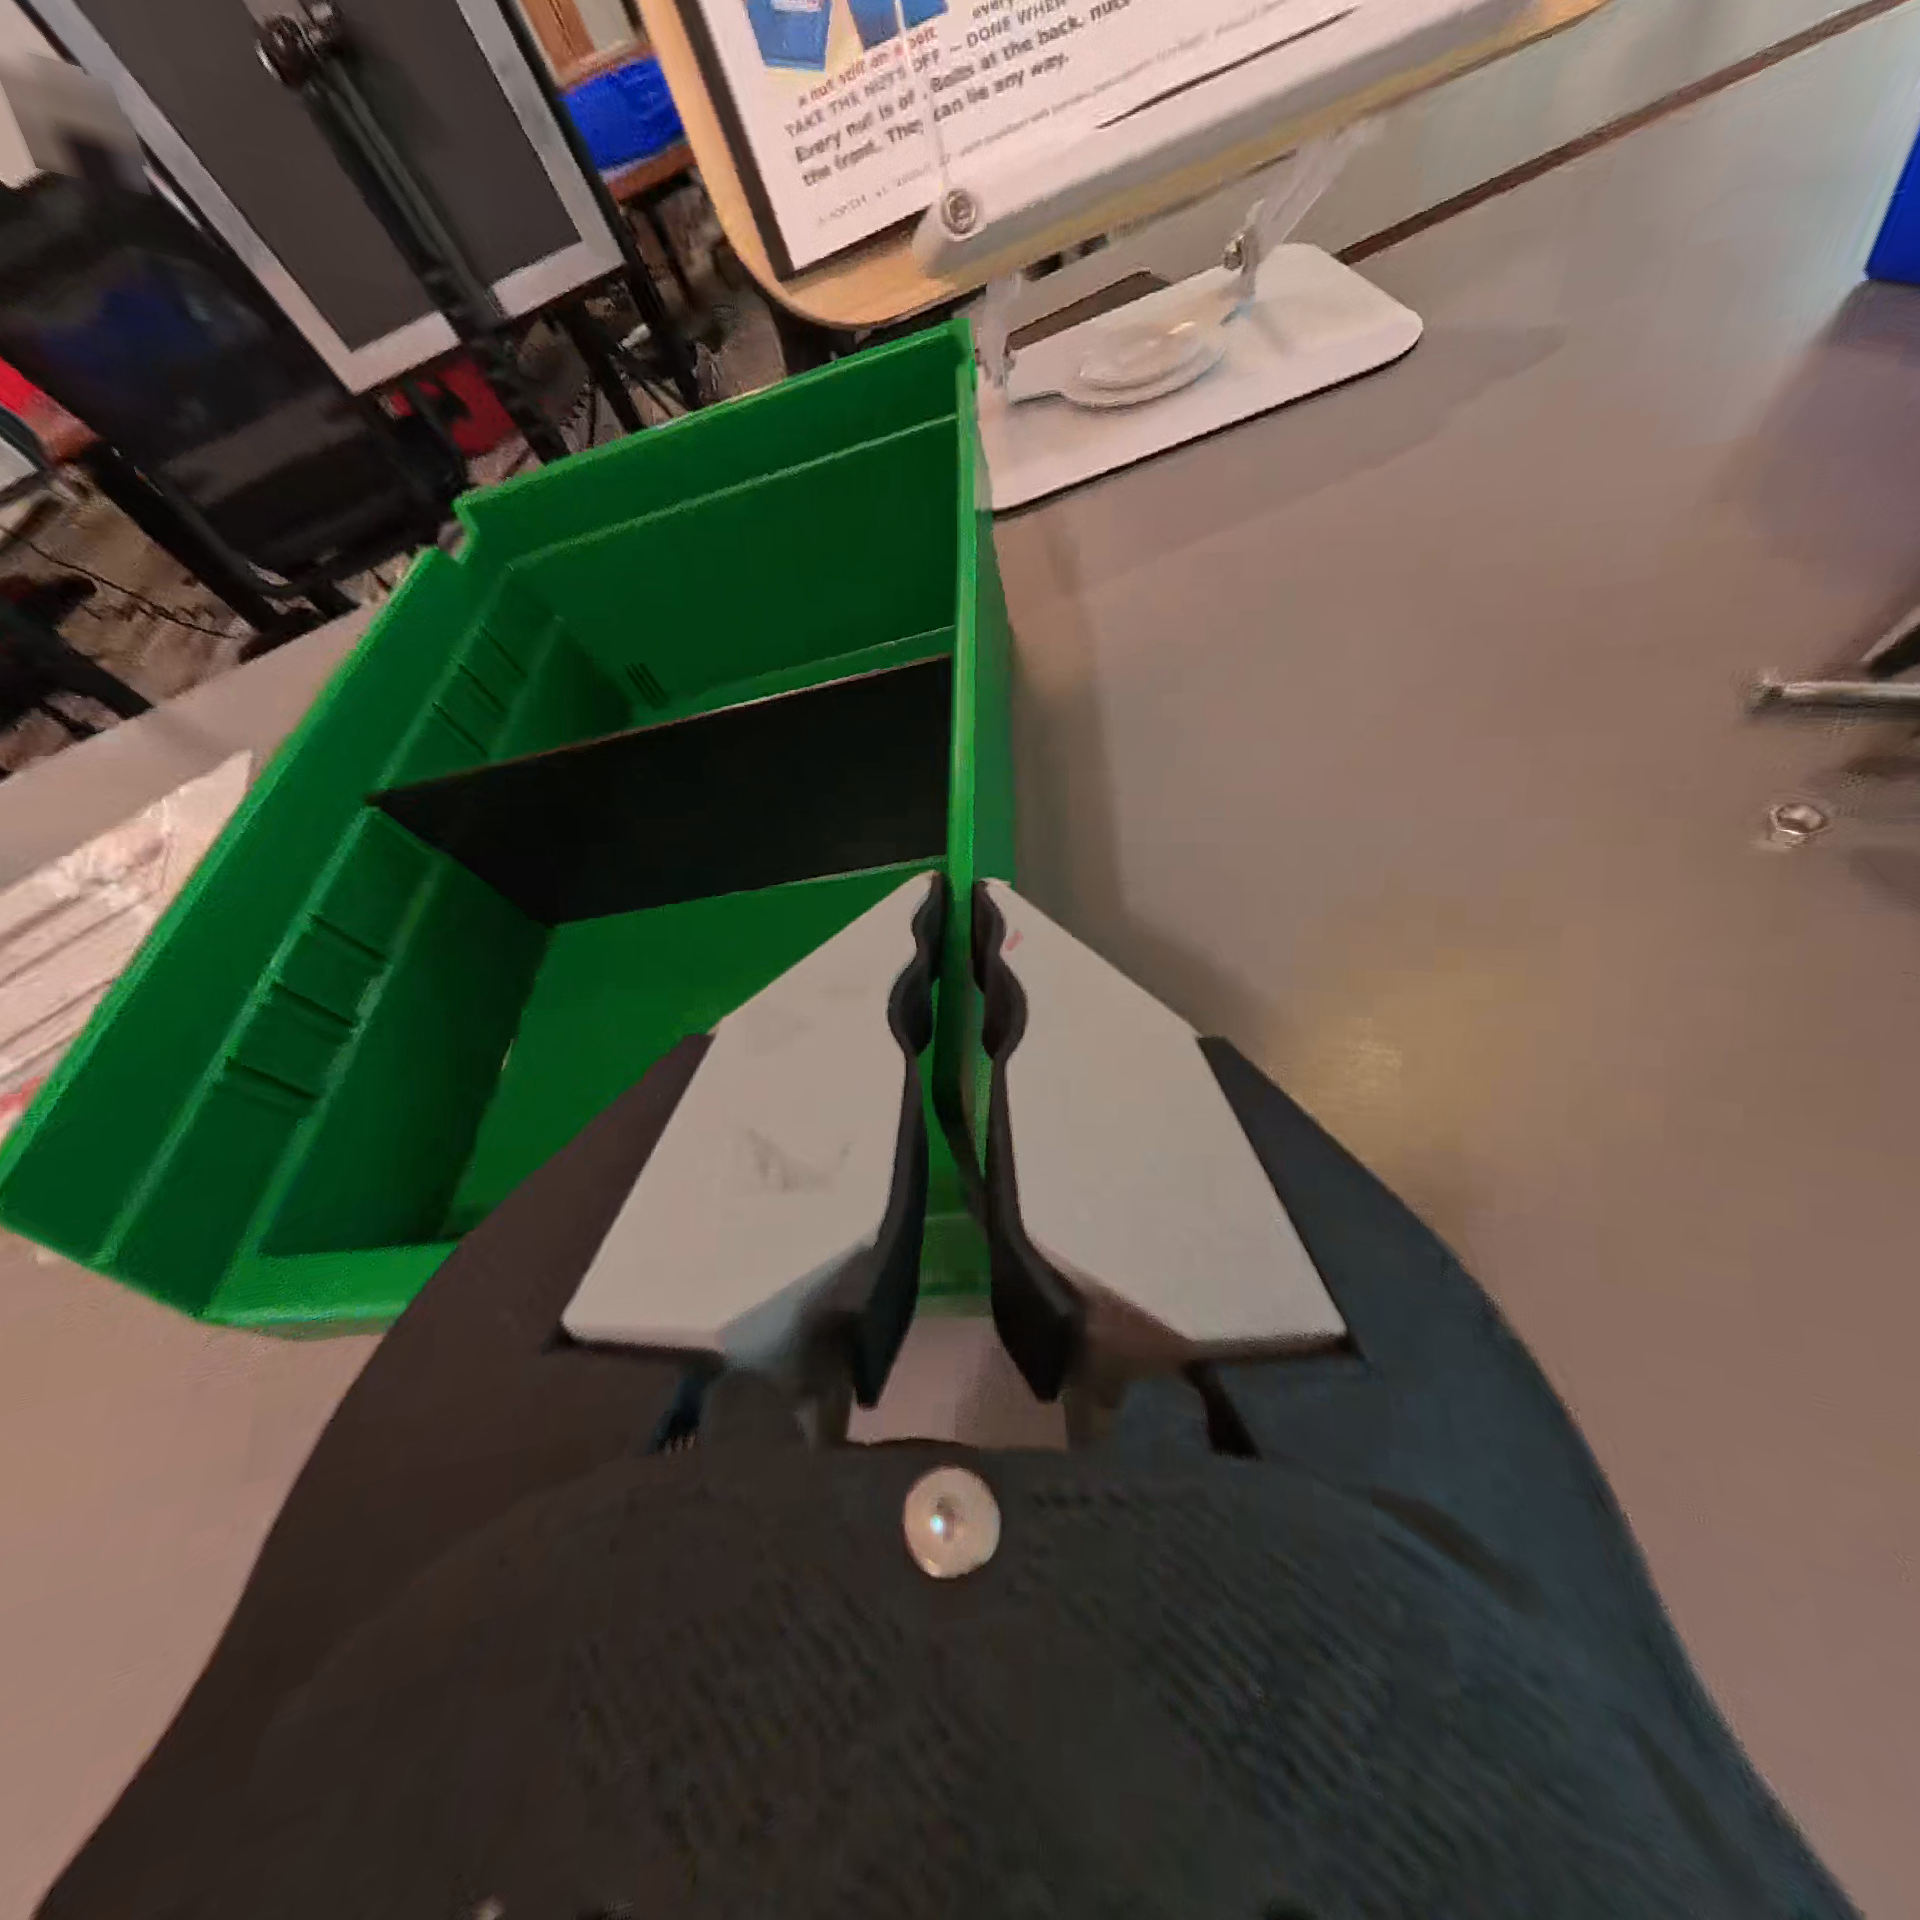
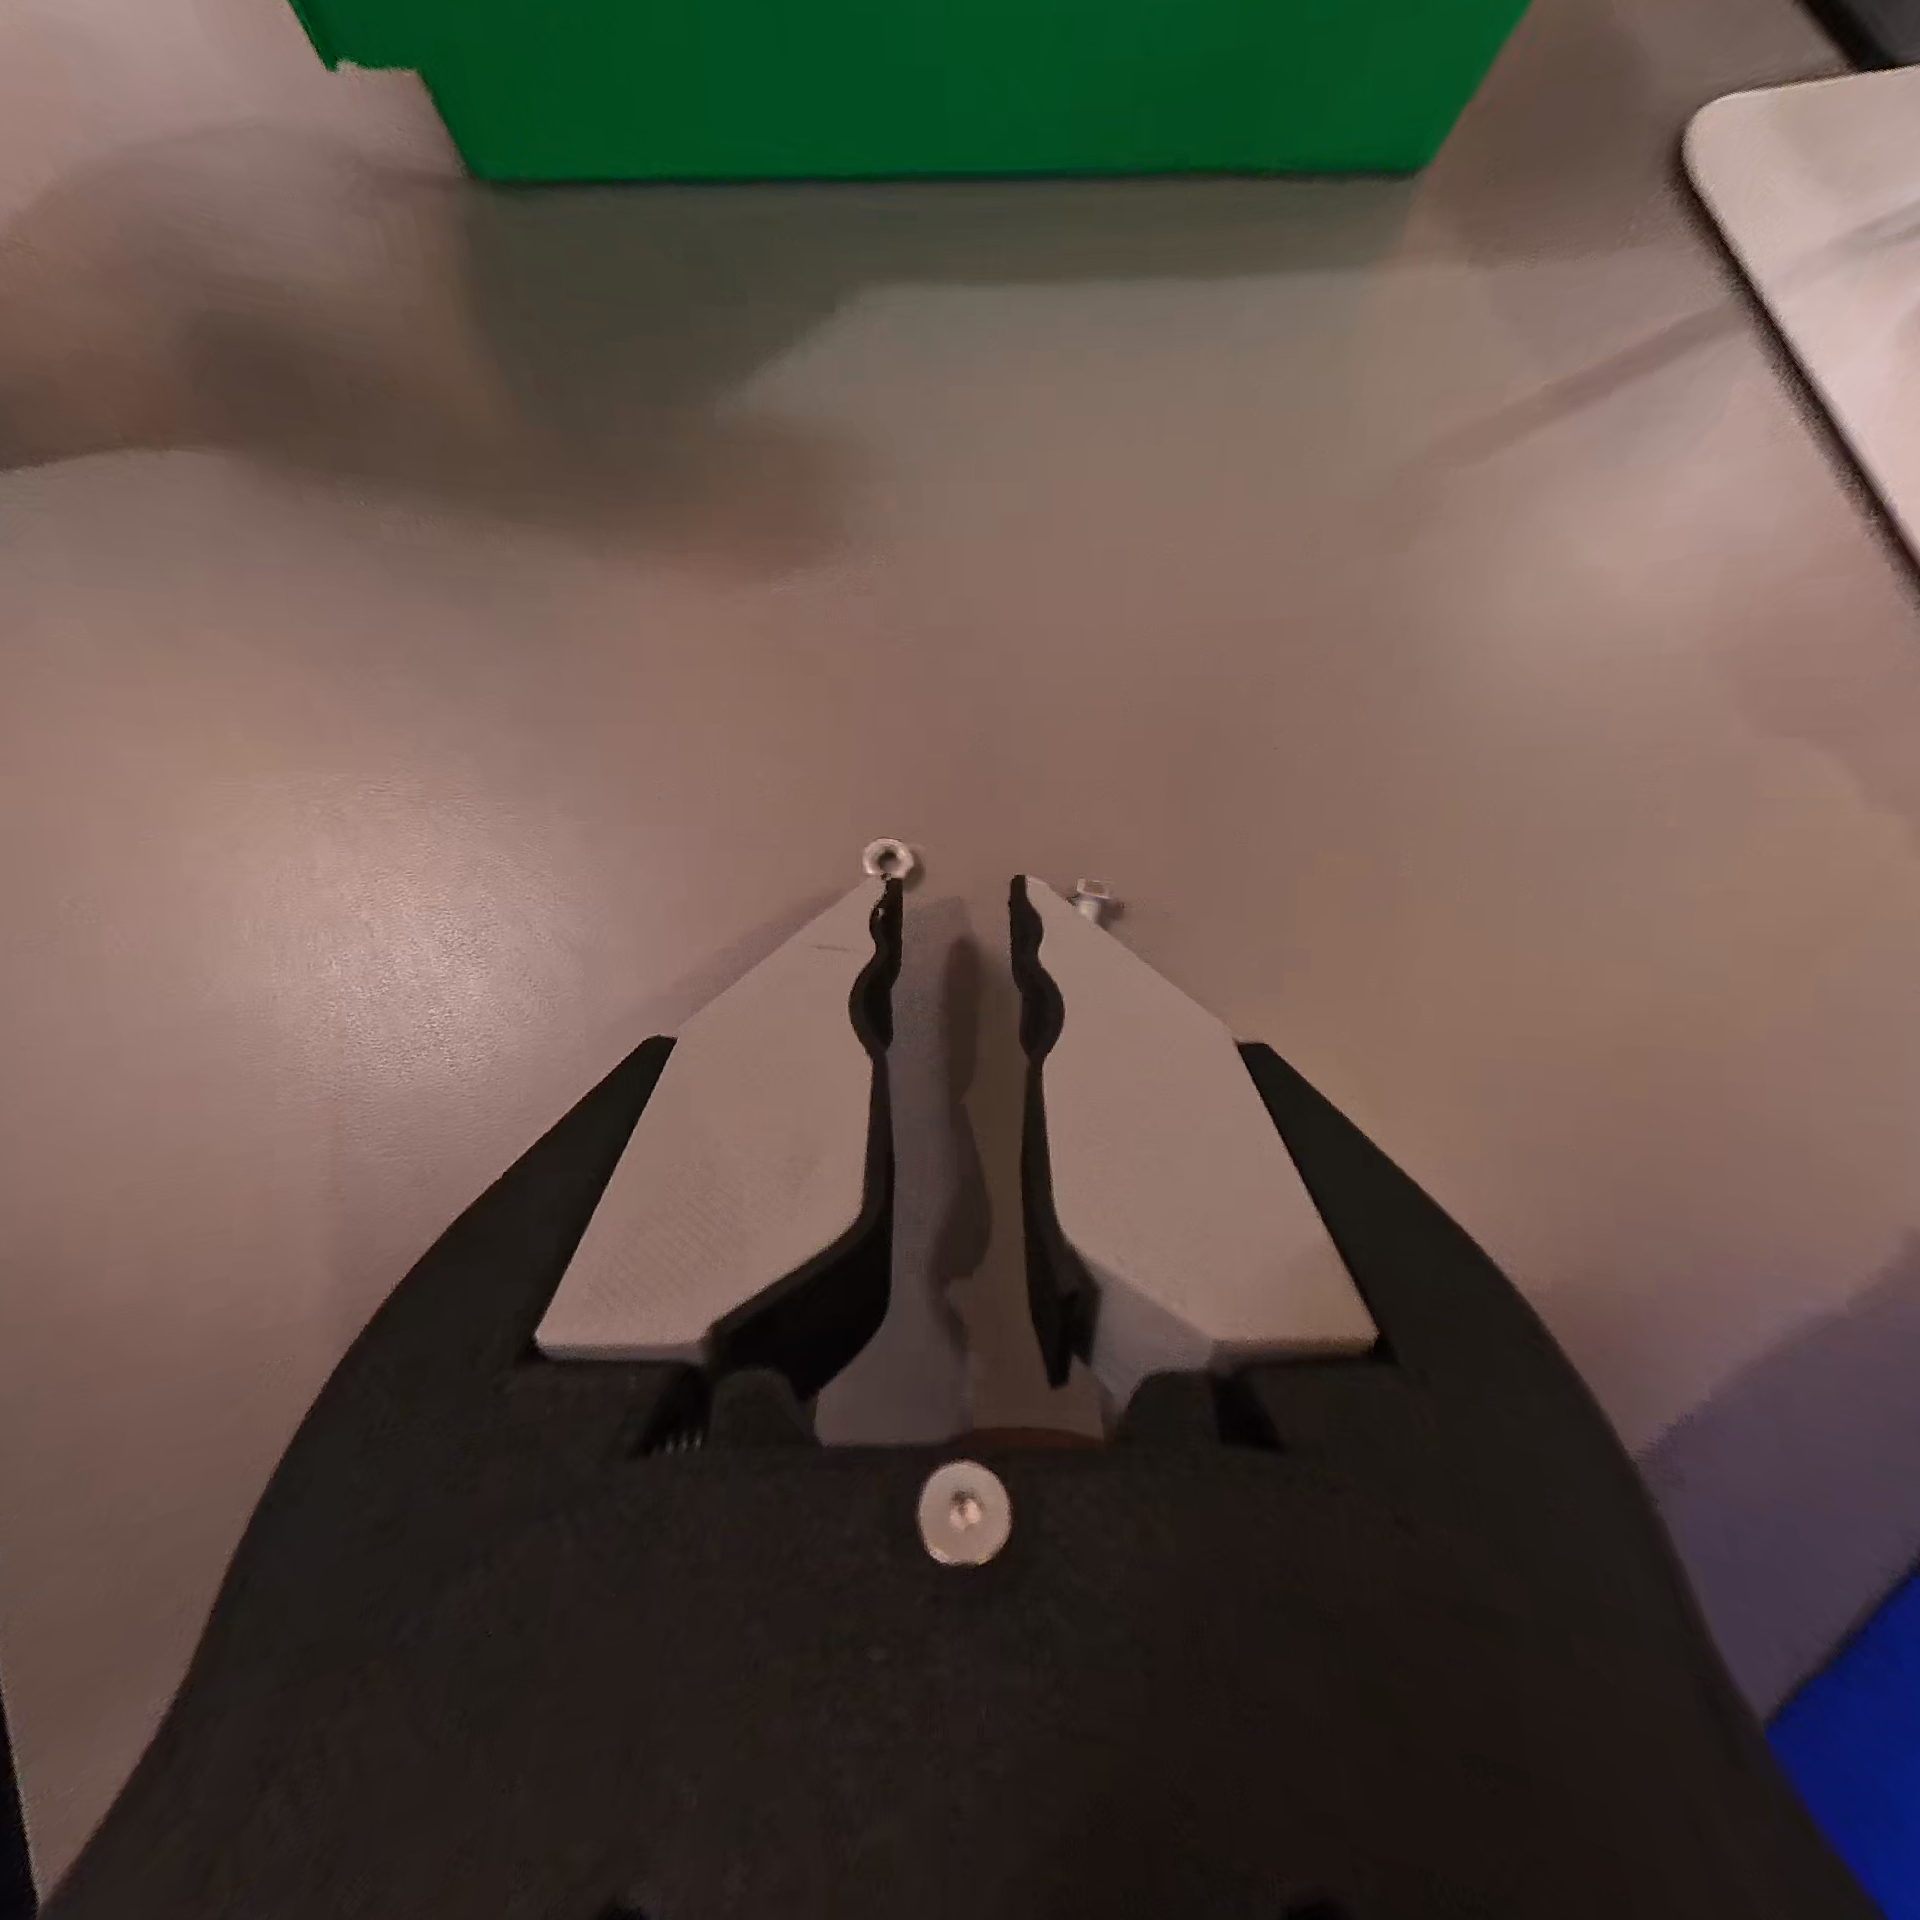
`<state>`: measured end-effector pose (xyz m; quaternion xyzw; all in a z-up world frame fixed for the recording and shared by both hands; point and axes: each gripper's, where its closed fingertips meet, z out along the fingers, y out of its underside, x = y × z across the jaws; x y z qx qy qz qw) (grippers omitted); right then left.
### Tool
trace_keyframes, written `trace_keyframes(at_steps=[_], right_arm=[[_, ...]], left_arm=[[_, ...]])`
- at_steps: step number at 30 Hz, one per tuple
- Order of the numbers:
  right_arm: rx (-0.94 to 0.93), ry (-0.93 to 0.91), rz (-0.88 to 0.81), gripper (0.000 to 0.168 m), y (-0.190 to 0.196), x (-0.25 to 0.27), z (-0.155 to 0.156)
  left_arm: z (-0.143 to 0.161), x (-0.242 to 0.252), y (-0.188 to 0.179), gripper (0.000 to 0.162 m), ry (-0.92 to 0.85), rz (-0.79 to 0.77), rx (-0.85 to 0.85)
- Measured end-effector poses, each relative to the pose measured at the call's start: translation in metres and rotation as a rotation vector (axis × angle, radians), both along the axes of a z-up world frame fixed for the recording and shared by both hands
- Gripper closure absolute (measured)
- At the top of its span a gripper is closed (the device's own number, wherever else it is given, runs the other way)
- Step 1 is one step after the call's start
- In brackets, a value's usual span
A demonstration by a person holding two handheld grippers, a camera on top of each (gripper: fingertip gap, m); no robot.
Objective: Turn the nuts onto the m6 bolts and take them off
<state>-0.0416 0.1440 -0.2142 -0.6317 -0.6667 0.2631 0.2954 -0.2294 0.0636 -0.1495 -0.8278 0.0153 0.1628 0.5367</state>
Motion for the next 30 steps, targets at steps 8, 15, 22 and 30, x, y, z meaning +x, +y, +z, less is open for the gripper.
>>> trace_keyframes(at_steps=[8,15,22,30], right_arm=[[0.018,-0.032,-0.067,0.152,0.018,0.016,0.002],[-0.007,-0.163,-0.097,0.149,0.022,0.028,-0.022],[-0.054,-0.114,-0.043,0.166,0.016,0.022,-0.018],[-0.155,-0.018,0.016,0.166,0.002,0.016,0.001]], left_arm=[[0.001,-0.028,-0.010,0.160,-0.027,0.149,0.062],[0.004,-0.018,0.001,0.143,-0.051,0.122,0.093],[0.061,0.073,0.015,0.124,0.002,-0.244,0.207],[-0.029,0.171,0.077,0.122,0.383,-0.795,-0.171]])
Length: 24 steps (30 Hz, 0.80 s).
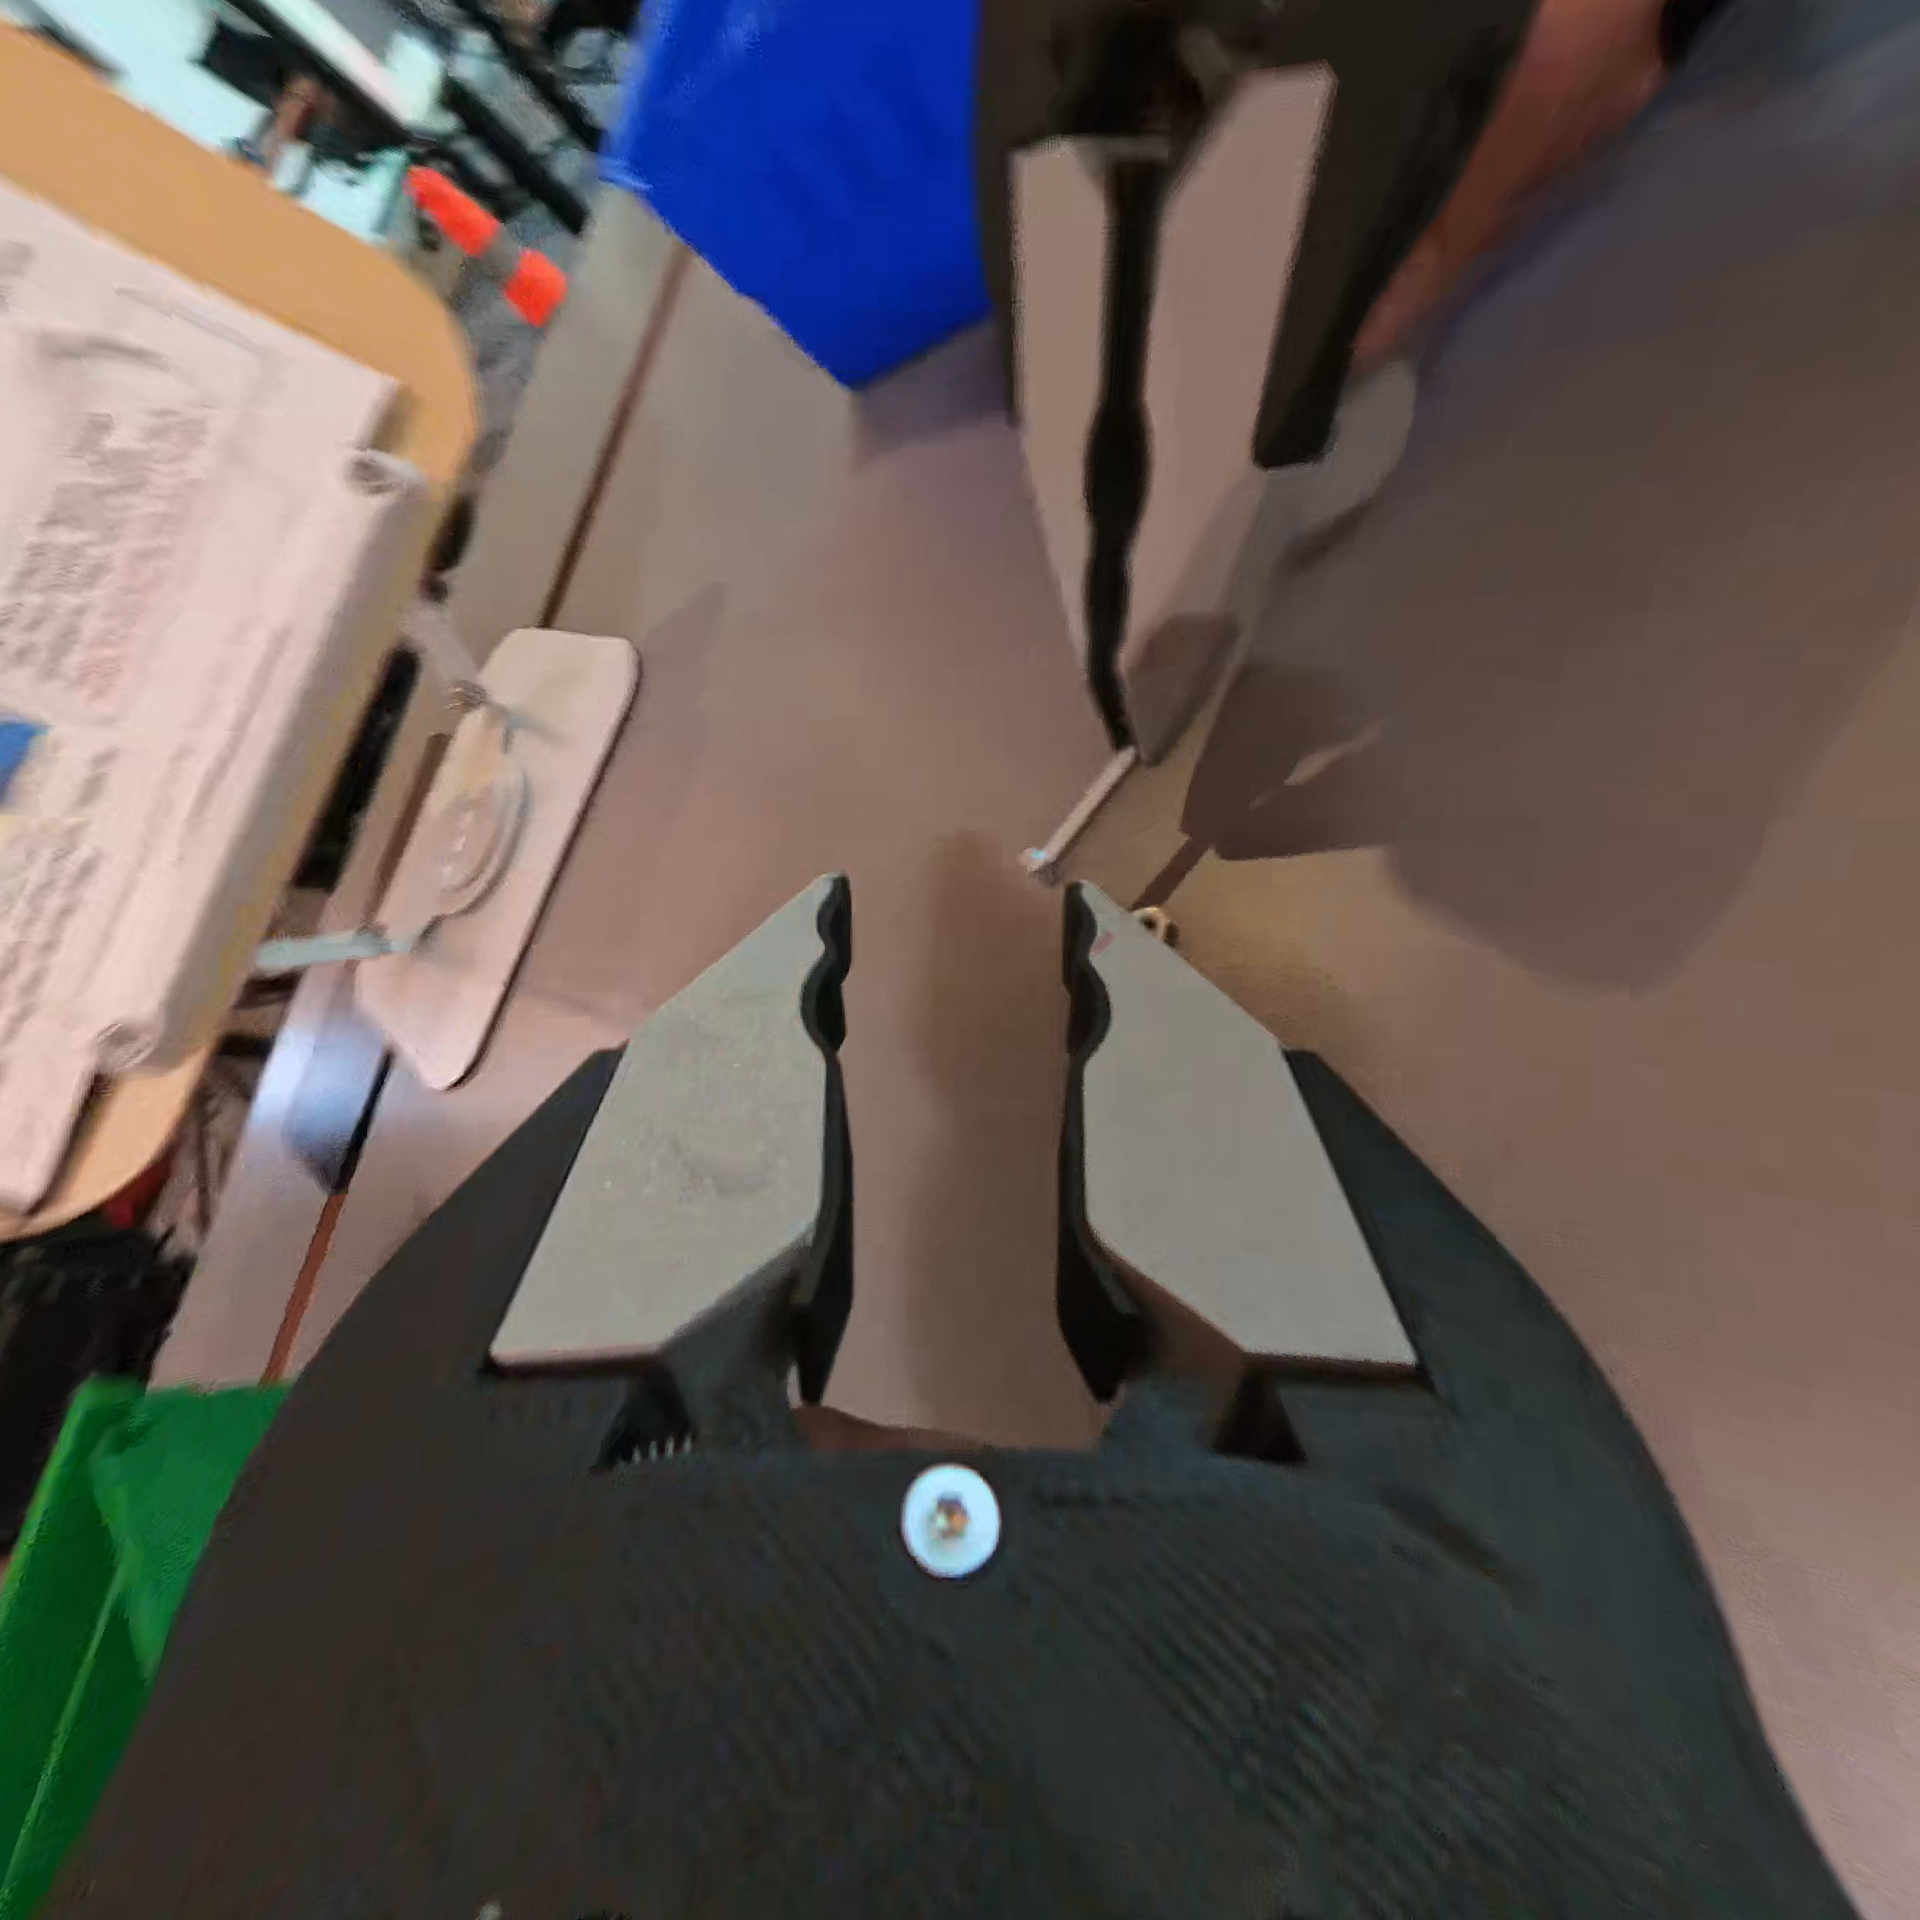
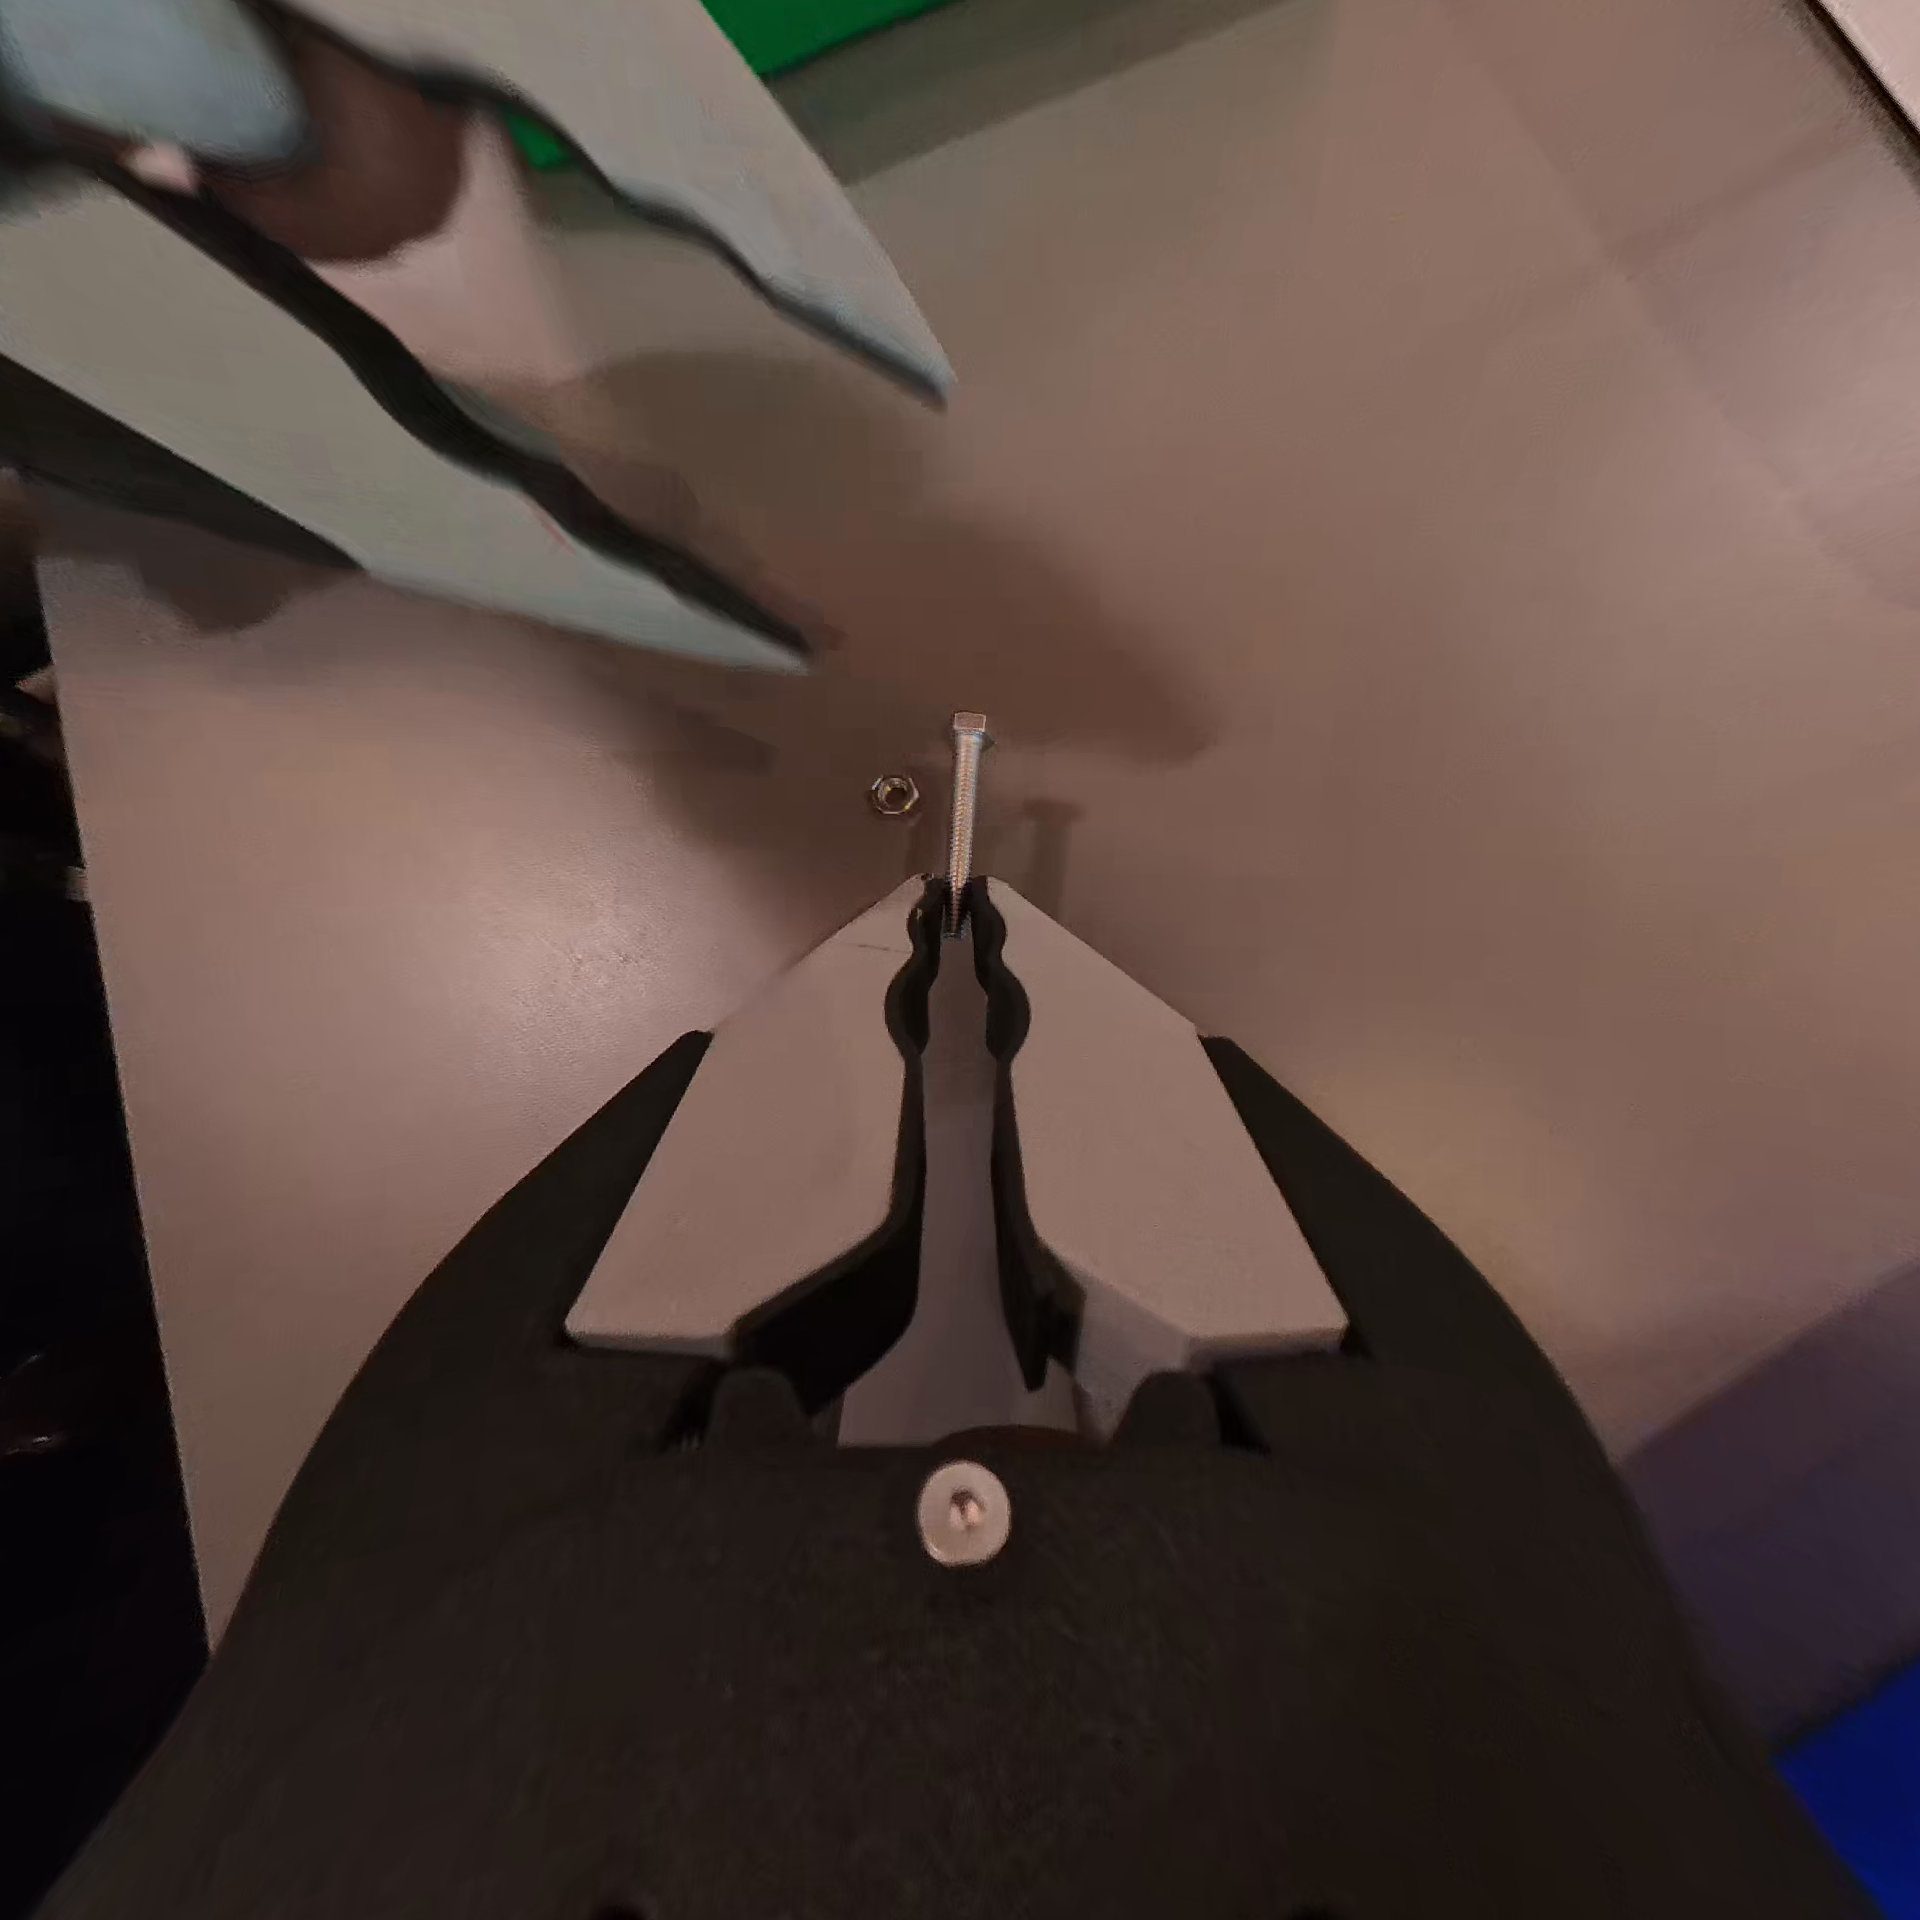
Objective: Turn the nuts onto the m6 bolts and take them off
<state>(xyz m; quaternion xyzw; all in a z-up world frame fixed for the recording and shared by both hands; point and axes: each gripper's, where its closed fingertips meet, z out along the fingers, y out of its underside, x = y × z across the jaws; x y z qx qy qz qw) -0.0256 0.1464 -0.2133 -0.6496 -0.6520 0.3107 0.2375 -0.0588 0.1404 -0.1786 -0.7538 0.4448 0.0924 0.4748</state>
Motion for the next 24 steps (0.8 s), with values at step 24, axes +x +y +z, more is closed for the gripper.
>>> trace_keyframes(at_steps=[24], right_arm=[[-0.176,0.436,-0.006,0.149,-0.005,-0.018,0.078]], left_arm=[[0.009,0.036,0.004,0.159,-0.580,-0.131,-0.182]])
